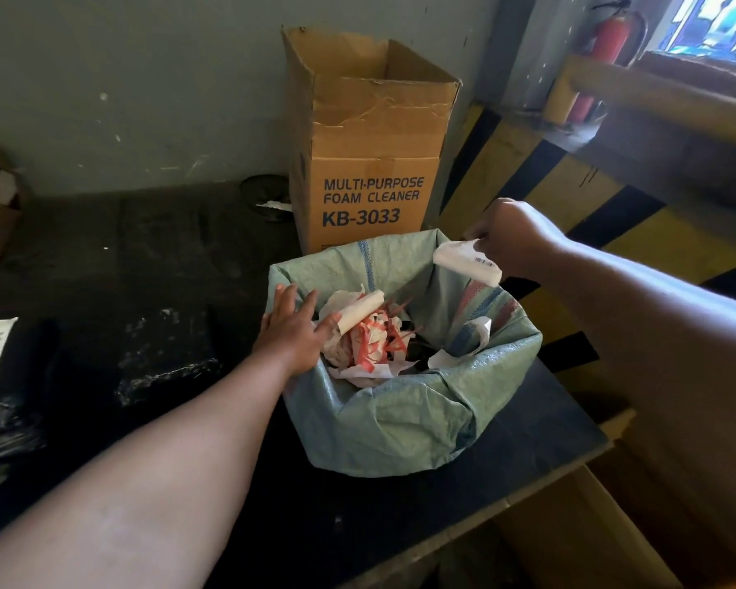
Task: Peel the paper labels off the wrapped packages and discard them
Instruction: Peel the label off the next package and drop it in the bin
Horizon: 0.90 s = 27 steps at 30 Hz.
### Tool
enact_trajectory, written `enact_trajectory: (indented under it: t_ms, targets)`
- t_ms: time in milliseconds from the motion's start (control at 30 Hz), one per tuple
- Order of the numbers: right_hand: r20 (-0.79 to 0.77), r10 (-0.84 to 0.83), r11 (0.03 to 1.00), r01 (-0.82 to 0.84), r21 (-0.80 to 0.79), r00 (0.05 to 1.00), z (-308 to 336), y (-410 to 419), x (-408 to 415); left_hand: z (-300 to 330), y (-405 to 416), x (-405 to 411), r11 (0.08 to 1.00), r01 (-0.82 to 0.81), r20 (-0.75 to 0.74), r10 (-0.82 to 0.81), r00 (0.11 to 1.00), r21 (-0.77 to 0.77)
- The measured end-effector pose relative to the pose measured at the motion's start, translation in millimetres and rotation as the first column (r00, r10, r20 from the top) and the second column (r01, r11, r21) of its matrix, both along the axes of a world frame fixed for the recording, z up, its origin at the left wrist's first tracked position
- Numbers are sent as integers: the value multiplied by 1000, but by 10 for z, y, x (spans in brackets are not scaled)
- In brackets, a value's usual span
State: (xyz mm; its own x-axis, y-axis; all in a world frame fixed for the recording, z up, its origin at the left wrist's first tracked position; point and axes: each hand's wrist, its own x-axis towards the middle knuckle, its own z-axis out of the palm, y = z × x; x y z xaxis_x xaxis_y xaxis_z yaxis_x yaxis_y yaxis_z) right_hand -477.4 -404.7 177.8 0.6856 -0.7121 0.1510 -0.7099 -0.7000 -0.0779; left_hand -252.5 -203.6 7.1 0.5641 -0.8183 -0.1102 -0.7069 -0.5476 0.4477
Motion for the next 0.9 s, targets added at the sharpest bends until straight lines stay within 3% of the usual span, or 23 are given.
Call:
enact_trajectory:
  t_ms: [167, 400, 567, 700, 900]
  targets:
    - [-66, -88, 996, 88, 7, 994, -28, 71, -13, 21, 5, -14, 1000, 2, -10, -2, 1000, 11]
    - [-76, -5, 1000, 3, -17, 997, -83, 125, 9, 27, 9, -15, 1000, -3, -17, 3, 1000, 2]
    - [-8, -77, 996, 77, 36, 997, -138, 146, -14, 27, 33, -10, 1000, -1, -22, 2, 1000, 6]
    - [-91, -165, 986, 166, 11, 982, -88, 219, -39, 14, 30, -2, 1000, 5, -19, -5, 1000, 13]
    - [-64, -277, 960, 278, 13, 959, -47, 281, -69, 25, 33, -5, 1000, 12, -20, -11, 1000, 10]
